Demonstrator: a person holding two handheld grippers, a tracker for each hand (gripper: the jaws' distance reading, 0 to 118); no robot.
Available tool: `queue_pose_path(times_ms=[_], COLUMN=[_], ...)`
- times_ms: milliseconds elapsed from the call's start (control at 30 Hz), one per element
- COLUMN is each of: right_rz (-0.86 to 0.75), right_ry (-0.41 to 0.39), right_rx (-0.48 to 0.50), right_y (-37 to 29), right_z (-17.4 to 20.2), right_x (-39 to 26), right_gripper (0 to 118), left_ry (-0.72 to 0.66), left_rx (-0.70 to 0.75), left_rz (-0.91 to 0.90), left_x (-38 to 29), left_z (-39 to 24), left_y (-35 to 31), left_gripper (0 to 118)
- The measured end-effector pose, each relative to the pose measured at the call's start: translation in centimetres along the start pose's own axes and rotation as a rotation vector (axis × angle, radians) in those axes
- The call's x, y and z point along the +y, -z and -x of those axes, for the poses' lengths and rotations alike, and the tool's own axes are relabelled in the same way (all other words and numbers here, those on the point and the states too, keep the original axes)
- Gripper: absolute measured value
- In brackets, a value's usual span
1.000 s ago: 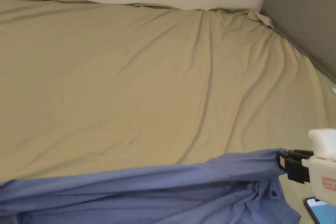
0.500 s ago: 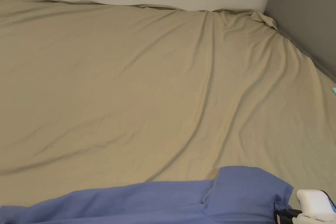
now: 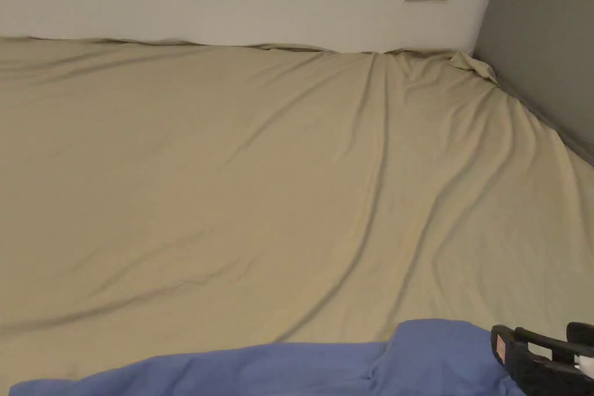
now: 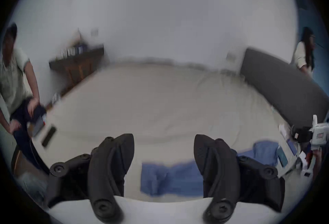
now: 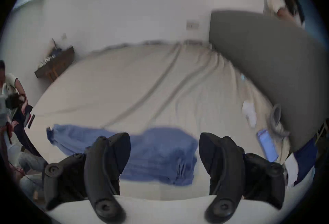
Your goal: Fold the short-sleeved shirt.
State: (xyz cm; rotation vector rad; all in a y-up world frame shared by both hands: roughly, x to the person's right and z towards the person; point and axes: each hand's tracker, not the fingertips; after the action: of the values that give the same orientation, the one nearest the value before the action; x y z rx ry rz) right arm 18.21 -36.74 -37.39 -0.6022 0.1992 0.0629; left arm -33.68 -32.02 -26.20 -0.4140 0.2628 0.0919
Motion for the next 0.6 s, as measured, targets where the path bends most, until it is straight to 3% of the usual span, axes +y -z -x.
queue_pose_path(times_ms=[100, 133, 167, 200, 233, 300, 433, 600], right_rz=[-0.193, -0.257, -0.307, -0.32, -0.321, -0.34, -0.334, -0.294], right_ry=[-0.024, -0.035, -0.052, -0.064, -0.054, -0.024, -0.027, -0.036], right_rx=[-0.015, -0.005, -0.002, -0.028, -0.044, 0.004, 0.007, 0.043], right_y=[-3.7, -4.7, -5.3, -5.5, -5.4, -5.6, -5.7, -5.5], right_z=[2.0, 2.4, 3.0, 3.5, 3.9, 3.5, 3.7, 3.9], right_x=[2.5, 2.5, 2.6, 2.7, 2.8, 2.6, 2.4, 2.1], right_gripper=[90, 85, 69, 25, 2, 2, 2, 2], left_ry=[0.101, 0.103, 0.137, 0.163, 0.142, 0.163, 0.168, 0.103], left_rx=[0.065, 0.099, 0.084, 0.082, 0.105, 0.07, 0.068, -0.033], left_rz=[-0.223, -0.249, -0.244, -0.245, -0.244, -0.237, -0.236, -0.076], left_x=[3.1, 3.7, 4.1, 4.3, 4.1, 4.5, 3.9, 1.4], left_z=[-1.9, -2.5, -2.8, -3.1, -3.4, -3.6, -3.7, -1.5], left_y=[-4.5, -5.2, -5.5, -5.4, -5.3, -5.5, -5.3, -3.0], left_gripper=[79, 75, 53, 0, 0, 0, 0, 0])
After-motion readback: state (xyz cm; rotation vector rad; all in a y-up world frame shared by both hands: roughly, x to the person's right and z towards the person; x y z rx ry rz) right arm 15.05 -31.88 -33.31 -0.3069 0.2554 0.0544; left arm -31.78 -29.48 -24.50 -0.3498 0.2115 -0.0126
